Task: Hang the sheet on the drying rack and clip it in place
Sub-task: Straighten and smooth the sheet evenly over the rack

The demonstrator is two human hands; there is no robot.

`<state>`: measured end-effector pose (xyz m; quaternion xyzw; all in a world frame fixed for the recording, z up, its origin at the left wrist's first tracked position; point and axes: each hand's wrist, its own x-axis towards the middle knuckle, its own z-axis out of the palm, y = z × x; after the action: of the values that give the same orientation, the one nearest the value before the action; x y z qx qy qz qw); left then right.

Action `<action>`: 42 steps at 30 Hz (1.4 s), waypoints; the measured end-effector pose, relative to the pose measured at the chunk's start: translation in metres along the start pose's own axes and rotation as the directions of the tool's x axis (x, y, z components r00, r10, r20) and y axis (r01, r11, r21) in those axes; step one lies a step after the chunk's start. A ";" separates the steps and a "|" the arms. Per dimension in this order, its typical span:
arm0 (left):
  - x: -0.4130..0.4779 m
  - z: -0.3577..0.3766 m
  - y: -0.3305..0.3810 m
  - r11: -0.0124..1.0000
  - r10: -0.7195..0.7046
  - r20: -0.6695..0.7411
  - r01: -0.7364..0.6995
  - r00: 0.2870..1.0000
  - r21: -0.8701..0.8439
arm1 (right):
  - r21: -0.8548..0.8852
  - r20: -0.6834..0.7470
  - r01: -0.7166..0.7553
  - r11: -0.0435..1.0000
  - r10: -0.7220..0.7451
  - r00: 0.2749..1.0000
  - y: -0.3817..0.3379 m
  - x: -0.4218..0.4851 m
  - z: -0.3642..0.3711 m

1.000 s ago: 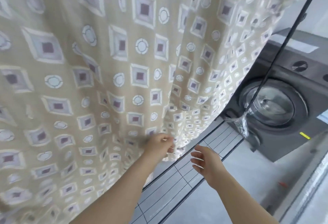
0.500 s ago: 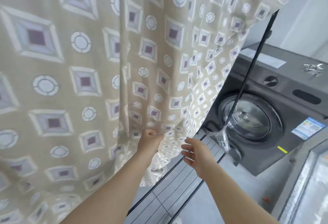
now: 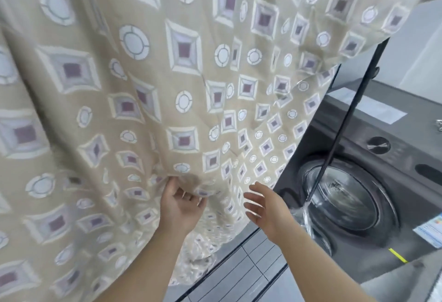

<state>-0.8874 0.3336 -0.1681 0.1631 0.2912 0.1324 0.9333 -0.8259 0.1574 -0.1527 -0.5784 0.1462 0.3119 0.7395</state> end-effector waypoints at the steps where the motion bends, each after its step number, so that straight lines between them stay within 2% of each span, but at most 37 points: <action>1: 0.003 0.006 -0.002 1.000 0.016 0.027 -0.016 1.000 -0.017 | 0.005 0.021 0.006 1.000 -0.006 1.000 -0.011 0.006 0.000; 3: 0.006 0.013 -0.011 0.997 0.045 0.100 -0.038 0.994 -0.064 | 0.029 0.078 0.016 0.999 -0.018 0.997 -0.032 0.018 0.001; 6: 0.001 0.026 -0.021 0.980 0.149 0.287 -0.104 0.946 -0.168 | 0.074 0.190 0.008 0.997 -0.022 0.981 -0.062 0.034 0.001; 7: 0.000 0.030 -0.025 0.972 0.175 0.298 -0.117 0.938 -0.202 | 0.079 0.230 0.000 0.997 -0.018 0.973 -0.071 0.037 0.001; 10: -0.014 0.056 -0.037 0.933 0.271 0.068 -0.245 0.960 -0.264 | 0.048 0.343 -0.006 0.999 -0.011 0.939 -0.100 0.045 0.001; 13: -0.024 0.079 -0.057 0.898 0.353 -0.109 -0.369 0.929 -0.241 | 0.020 0.434 -0.017 1.000 0.007 0.901 -0.115 0.049 -0.001; 15: -0.027 0.092 -0.080 0.892 0.361 -0.172 -0.393 0.917 -0.224 | -0.002 0.486 -0.027 1.000 0.025 0.873 -0.119 0.051 -0.003; 17: -0.031 0.104 -0.101 0.896 0.350 -0.170 -0.382 0.921 -0.226 | -0.027 0.517 -0.031 0.999 0.041 0.855 -0.121 0.053 -0.008; 23: -0.039 0.139 -0.102 0.852 0.476 -0.206 -0.506 0.855 -0.132 | -0.044 0.539 0.003 0.999 0.021 0.842 -0.144 0.058 -0.019; 27: -0.044 0.142 -0.081 0.807 0.539 -0.170 -0.563 0.825 -0.176 | 0.022 0.531 0.111 0.994 -0.105 0.841 -0.184 0.067 -0.012; 32: -0.040 0.156 -0.067 0.769 0.578 -0.161 -0.600 0.800 -0.223 | 0.296 0.451 0.197 0.934 -0.319 0.834 -0.238 0.063 -0.007; 34: -0.037 0.171 -0.072 0.793 0.551 -0.122 -0.564 0.825 -0.229 | 0.436 0.366 0.230 0.870 -0.405 0.838 -0.254 0.066 -0.008; 35: -0.036 0.181 -0.076 0.813 0.525 -0.112 -0.536 0.844 -0.226 | 0.437 0.318 0.270 0.858 -0.428 0.846 -0.259 0.066 -0.010; 38: -0.021 0.196 -0.086 0.878 0.467 -0.119 -0.475 0.876 -0.058 | 0.233 0.271 0.444 0.865 -0.497 0.825 -0.255 0.063 -0.020; 40: -0.011 0.205 -0.092 0.897 0.443 -0.123 -0.439 0.888 0.055 | 0.092 0.316 0.506 0.858 -0.507 0.802 -0.240 0.063 -0.030; 42: -0.004 0.212 -0.095 0.893 0.446 -0.135 -0.431 0.885 0.126 | -0.082 0.358 0.521 0.850 -0.463 0.811 -0.223 0.065 -0.042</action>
<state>-0.7513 0.1979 -0.0376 0.2564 0.3267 0.3392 0.8441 -0.6302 0.1066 -0.0320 -0.5999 -0.1611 0.2119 0.7545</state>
